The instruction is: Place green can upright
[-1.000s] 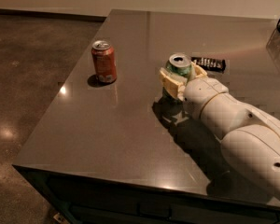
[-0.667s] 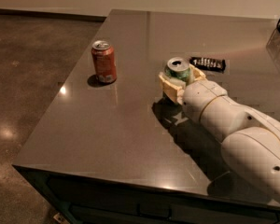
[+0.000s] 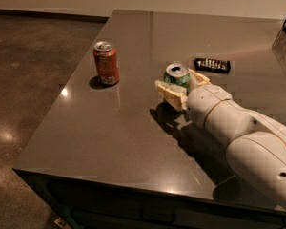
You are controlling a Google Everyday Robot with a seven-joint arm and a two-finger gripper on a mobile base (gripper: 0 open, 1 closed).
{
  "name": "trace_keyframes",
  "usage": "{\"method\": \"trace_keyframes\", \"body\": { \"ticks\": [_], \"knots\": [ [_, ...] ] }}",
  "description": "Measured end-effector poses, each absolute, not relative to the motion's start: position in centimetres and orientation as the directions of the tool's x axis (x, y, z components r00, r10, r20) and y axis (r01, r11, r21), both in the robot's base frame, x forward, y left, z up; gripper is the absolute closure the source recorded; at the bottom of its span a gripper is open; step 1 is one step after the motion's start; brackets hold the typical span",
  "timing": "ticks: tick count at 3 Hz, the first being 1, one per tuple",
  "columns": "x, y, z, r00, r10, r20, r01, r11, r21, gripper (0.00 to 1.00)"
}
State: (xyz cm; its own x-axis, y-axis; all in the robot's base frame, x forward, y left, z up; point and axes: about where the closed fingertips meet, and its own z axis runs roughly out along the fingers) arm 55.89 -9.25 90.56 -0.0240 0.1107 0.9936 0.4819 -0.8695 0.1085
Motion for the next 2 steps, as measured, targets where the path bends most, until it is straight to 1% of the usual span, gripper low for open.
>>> {"method": "trace_keyframes", "body": {
  "ticks": [1, 2],
  "knots": [
    [55.89, -9.12, 90.63, -0.025, 0.111, 0.993, 0.483, -0.869, 0.109, 0.00],
    [55.89, -9.12, 90.63, -0.025, 0.111, 0.993, 0.483, -0.868, 0.109, 0.00]
  ]
}}
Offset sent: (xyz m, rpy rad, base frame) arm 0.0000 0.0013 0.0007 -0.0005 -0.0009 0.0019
